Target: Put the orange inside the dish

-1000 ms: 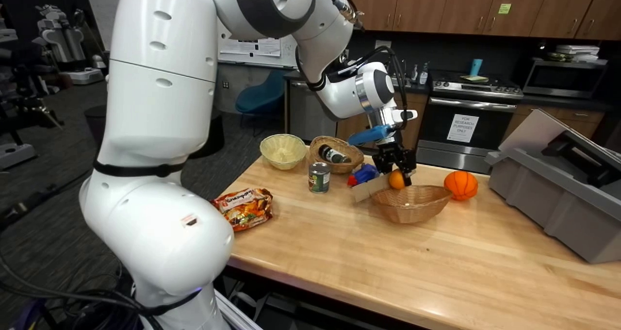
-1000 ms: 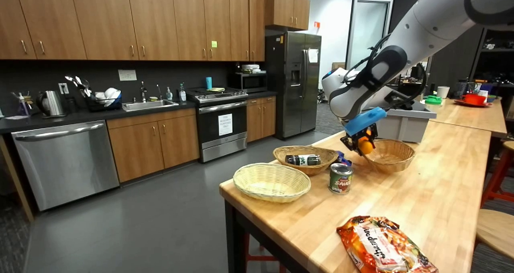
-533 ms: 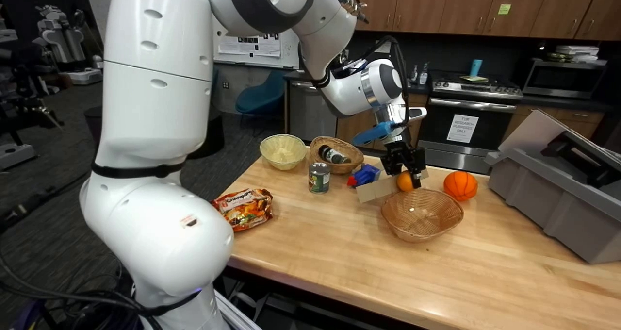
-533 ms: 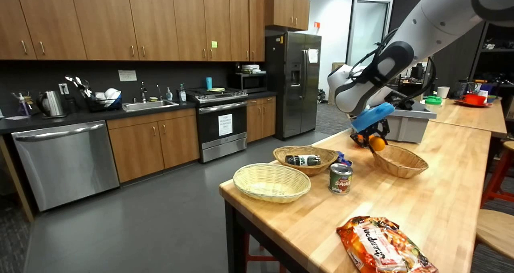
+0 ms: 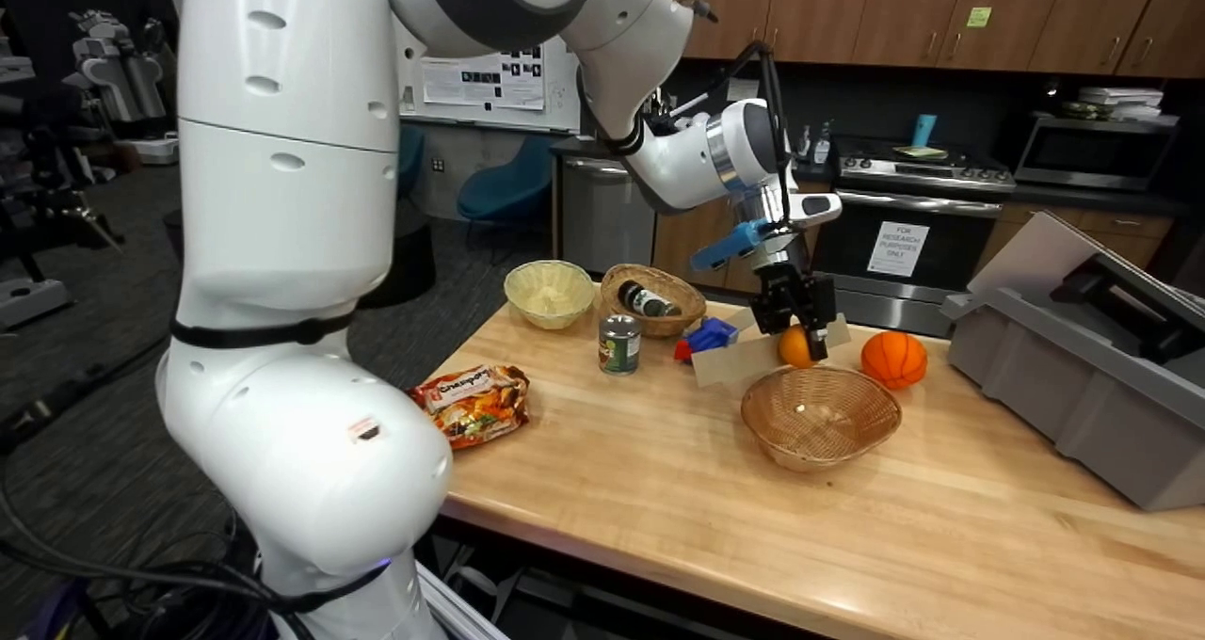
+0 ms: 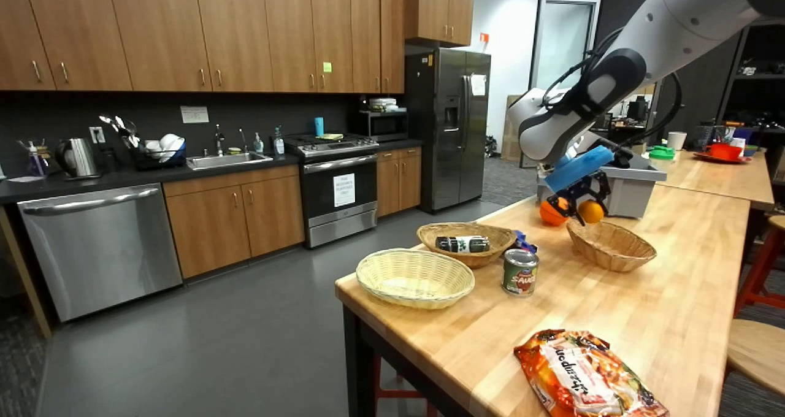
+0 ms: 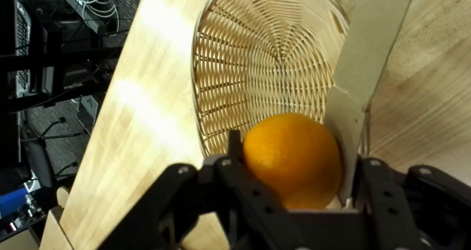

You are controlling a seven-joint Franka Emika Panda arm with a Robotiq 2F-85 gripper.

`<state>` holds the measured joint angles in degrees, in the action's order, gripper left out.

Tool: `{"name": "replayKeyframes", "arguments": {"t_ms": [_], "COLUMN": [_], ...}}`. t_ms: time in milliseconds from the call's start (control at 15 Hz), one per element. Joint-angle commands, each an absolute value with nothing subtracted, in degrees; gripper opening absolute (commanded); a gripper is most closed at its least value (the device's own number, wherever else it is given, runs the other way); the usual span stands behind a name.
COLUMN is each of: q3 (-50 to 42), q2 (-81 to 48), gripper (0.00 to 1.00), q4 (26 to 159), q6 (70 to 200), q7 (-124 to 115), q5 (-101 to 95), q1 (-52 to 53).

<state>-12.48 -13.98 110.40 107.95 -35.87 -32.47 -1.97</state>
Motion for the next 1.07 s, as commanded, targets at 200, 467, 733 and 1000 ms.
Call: {"name": "replayKeyframes", "arguments": {"t_ms": [200, 467, 733, 1000], "q3": [-12.24, -12.75, -13.58, -13.19], "q2": [-11.42, -12.46, -12.65, -13.69], "gripper": [0.32, 0.32, 0.68, 1.00], "q4": [113.93, 116.31, 118.64, 117.46], "q6": [107.70, 109.93, 111.77, 110.55], "q7": [-39.09, -38.82, -38.00, -38.06], "q5": [-31.61, -29.58, -29.42, -29.84], "q1": [-4.12, -5.97, -7.63, -6.98]}}
